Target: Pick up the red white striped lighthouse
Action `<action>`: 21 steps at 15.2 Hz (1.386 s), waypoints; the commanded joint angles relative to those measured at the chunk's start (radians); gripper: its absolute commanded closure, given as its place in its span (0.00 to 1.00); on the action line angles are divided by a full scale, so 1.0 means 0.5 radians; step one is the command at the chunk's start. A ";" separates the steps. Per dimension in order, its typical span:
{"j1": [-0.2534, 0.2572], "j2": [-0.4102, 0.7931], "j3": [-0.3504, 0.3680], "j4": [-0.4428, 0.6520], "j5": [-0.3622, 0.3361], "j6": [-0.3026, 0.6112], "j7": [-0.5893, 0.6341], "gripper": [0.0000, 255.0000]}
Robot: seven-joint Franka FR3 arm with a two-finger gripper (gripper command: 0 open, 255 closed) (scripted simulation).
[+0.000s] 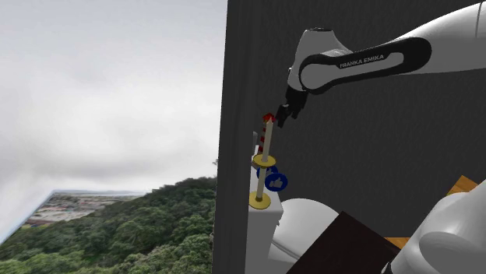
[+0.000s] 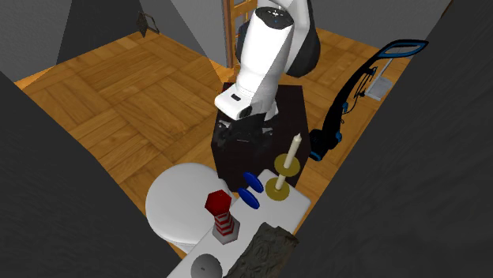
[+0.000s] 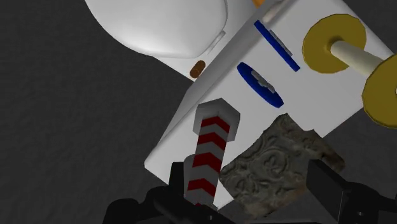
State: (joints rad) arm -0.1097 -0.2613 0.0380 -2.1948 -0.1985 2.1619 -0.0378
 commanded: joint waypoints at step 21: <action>-0.080 0.635 0.001 0.324 -0.480 0.477 0.298 1.00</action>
State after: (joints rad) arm -0.1496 0.0556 0.0389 -2.0318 -0.4383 2.4002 0.1112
